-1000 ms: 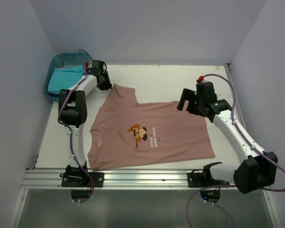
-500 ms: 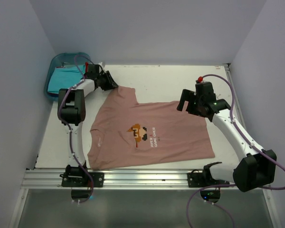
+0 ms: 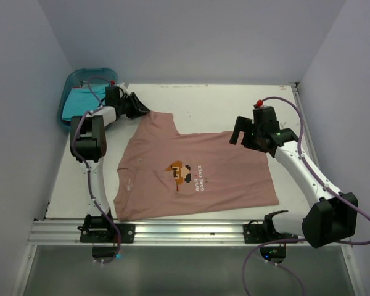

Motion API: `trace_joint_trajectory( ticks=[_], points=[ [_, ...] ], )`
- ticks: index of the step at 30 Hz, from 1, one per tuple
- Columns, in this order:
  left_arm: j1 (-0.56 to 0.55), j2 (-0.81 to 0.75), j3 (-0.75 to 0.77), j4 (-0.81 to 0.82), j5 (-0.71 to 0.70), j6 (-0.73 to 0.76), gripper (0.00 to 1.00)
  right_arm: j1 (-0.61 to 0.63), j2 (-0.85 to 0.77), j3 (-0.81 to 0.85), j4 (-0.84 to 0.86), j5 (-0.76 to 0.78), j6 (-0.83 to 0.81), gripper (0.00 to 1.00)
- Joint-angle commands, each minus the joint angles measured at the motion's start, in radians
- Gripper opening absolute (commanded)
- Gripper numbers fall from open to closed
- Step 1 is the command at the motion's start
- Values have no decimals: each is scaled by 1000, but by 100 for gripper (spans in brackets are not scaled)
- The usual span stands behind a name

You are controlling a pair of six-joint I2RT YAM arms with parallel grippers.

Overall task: Fold and stack the t-shirts
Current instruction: Grap the side of the flattened tshirt furthest away from the robot with both arms

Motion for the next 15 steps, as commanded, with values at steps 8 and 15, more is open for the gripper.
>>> trace_joint_trajectory(
  ticks=[8,15],
  points=[
    [17,-110,-79,46,-93,45,43,2,3,25,-3,17,-12,99],
    [19,-153,-138,171,-35,35,44,2,10,28,-5,19,-13,99]
  ],
)
